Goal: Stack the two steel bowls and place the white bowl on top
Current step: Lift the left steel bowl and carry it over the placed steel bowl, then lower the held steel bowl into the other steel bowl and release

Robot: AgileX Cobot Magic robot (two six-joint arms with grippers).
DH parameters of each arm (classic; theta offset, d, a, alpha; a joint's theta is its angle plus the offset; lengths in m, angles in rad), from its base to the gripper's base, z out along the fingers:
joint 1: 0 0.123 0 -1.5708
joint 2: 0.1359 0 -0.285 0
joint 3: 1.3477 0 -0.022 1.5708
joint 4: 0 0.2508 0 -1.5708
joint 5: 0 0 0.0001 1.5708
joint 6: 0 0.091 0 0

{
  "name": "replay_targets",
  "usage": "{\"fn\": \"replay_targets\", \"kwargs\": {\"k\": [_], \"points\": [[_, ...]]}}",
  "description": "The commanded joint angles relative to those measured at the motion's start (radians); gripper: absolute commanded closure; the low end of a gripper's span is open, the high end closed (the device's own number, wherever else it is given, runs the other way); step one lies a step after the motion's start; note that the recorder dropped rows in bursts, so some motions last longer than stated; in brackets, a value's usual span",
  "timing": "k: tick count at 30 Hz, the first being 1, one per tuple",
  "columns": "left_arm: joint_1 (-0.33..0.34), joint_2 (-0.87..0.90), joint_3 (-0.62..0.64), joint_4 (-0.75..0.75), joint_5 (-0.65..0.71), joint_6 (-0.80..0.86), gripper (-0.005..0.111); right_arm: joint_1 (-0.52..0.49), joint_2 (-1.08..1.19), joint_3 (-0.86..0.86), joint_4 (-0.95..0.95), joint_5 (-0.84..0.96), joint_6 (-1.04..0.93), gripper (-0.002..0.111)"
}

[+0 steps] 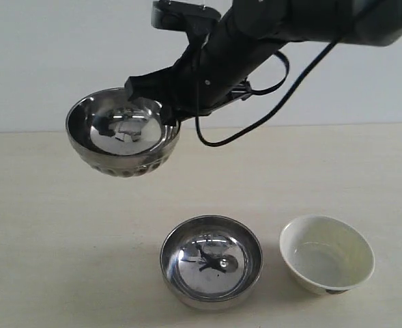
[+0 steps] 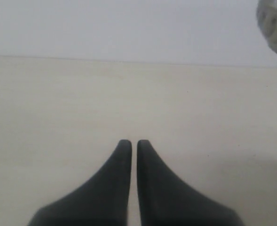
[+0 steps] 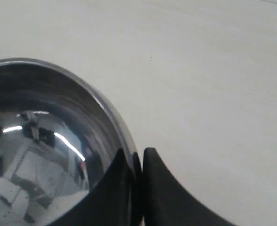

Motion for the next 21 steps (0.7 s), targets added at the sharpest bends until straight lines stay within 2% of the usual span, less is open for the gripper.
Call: {"fn": "replay_targets", "kwargs": {"k": [1, 6, 12, 21], "points": [[-0.005, -0.003, 0.003, 0.000, -0.008, -0.005, 0.103, -0.002, -0.122, 0.130, -0.074, 0.040, 0.016, 0.108], [-0.005, -0.003, 0.003, 0.000, -0.008, -0.005, 0.103, -0.002, -0.211, 0.283, -0.154, 0.038, 0.070, 0.108], [-0.005, -0.003, 0.003, 0.000, -0.008, -0.005, 0.103, -0.002, -0.236, 0.424, -0.165, 0.010, 0.077, 0.108], [-0.005, -0.003, 0.003, 0.000, -0.008, -0.005, 0.103, -0.002, -0.236, 0.590, -0.191, -0.188, 0.077, 0.108]]}}
